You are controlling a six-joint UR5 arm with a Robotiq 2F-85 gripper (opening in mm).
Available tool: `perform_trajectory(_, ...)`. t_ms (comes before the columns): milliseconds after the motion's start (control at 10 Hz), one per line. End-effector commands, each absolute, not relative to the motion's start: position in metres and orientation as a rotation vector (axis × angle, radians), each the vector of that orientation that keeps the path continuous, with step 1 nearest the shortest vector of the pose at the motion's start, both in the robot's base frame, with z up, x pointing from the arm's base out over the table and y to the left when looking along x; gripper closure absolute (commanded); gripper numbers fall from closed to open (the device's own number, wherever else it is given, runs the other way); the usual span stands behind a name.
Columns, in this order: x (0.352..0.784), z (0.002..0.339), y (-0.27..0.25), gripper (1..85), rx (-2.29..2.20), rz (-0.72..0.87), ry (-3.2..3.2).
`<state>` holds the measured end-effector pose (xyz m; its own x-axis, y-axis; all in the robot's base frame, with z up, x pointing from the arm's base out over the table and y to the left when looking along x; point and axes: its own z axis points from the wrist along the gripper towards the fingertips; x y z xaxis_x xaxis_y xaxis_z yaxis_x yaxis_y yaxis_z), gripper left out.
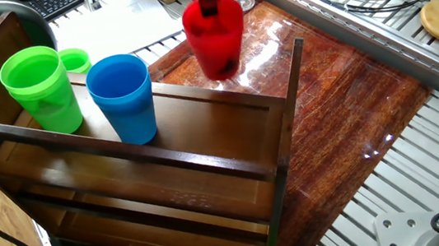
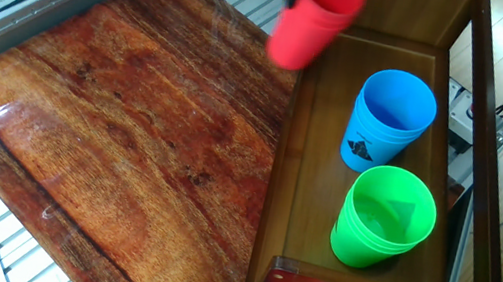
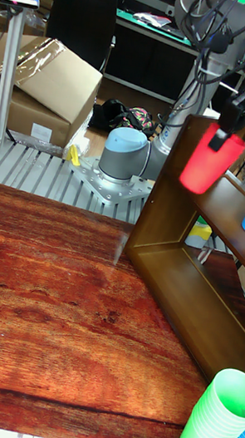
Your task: Take the cups off the shelf and stack them together
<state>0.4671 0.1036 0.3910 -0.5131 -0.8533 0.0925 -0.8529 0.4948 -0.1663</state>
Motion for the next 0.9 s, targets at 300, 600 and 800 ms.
perform_trajectory(300, 0.513, 0.333, 0.036, 84.3, -1.787, -0.348, 2.396)
perform_trajectory(600, 0.516, 0.284, 0.028, 84.3, -1.798, -0.292, 2.360)
perform_trajectory(800, 0.525, 0.268, 0.020, 84.3, -1.860, -0.350, 2.311)
